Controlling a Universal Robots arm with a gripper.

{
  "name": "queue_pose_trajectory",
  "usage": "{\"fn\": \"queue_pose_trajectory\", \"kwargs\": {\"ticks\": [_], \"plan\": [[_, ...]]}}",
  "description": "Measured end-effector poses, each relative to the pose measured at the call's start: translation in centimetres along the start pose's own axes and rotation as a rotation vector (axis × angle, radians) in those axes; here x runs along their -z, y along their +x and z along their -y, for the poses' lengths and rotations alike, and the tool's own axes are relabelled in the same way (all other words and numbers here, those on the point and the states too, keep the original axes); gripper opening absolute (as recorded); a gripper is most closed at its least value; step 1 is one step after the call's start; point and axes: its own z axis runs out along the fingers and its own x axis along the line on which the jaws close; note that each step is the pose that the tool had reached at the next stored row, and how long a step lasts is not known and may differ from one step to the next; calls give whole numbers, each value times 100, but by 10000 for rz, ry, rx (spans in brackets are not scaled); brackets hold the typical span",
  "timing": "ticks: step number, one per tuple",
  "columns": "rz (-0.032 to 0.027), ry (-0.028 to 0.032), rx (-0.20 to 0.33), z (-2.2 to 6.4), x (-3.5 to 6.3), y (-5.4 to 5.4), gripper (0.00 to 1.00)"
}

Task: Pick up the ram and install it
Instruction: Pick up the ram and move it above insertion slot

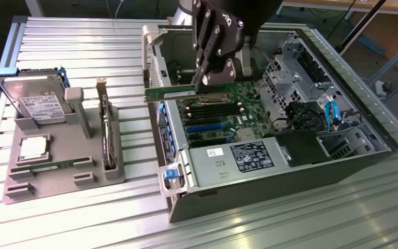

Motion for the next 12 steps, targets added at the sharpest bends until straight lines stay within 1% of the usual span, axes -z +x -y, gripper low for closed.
{"fn": "queue_pose_trajectory", "kwargs": {"ticks": [3,9,10,11,12], "plan": [[2,-25,-1,197,9,15,13],[4,-50,-3,390,17,30,13],[3,-57,-4,442,19,34,13],[5,-72,-5,551,24,42,13],[6,-79,-5,604,26,46,13]]}}
